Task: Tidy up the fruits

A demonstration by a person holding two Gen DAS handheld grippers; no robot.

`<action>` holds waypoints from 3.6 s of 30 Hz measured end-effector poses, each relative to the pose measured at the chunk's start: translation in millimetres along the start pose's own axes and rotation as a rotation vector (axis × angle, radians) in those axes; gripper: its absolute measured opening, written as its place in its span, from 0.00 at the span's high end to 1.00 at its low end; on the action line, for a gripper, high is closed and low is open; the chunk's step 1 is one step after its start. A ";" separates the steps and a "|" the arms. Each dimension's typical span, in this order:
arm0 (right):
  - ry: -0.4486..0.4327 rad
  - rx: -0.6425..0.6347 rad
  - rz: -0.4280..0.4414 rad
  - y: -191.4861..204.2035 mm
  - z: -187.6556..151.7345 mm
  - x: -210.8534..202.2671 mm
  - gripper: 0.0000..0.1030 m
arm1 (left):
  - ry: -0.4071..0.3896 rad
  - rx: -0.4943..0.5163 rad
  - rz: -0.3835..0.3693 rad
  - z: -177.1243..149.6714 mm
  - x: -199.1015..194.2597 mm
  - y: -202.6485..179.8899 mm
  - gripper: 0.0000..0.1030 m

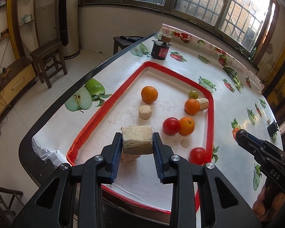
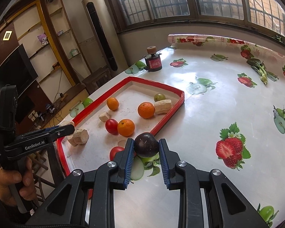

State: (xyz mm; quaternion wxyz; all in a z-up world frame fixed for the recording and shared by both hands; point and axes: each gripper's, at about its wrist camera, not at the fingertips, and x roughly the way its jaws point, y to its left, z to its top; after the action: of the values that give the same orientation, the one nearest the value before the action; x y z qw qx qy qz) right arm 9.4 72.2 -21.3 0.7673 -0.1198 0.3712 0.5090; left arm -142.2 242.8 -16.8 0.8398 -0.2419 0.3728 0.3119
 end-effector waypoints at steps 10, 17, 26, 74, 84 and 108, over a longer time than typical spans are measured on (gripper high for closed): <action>0.021 -0.027 0.007 6.0 16.1 24.5 0.74 | 0.019 -0.010 0.012 19.1 20.9 14.1 0.72; 0.042 -0.046 0.014 9.4 29.4 46.7 0.74 | 0.039 -0.007 0.015 30.2 39.0 9.6 0.72; 0.076 -0.076 0.010 9.3 38.5 71.4 0.74 | 0.067 0.003 0.017 34.2 57.3 6.5 0.72; 0.057 -0.163 0.061 11.7 26.2 60.5 0.46 | 0.079 0.044 0.045 7.1 45.9 -3.6 0.49; 0.002 -0.229 0.117 6.0 9.1 23.1 0.24 | 0.015 0.108 0.060 -20.5 14.3 -10.1 0.38; -0.072 -0.506 0.160 12.6 -44.3 -44.8 0.11 | -0.203 0.194 0.036 -63.5 -65.9 -36.4 0.18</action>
State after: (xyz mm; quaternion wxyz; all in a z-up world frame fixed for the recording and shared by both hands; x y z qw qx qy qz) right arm -30.6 22.0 -18.7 0.6833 -0.2598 0.2128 0.6483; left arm -181.5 154.5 2.4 0.8868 -0.1200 0.3186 0.3124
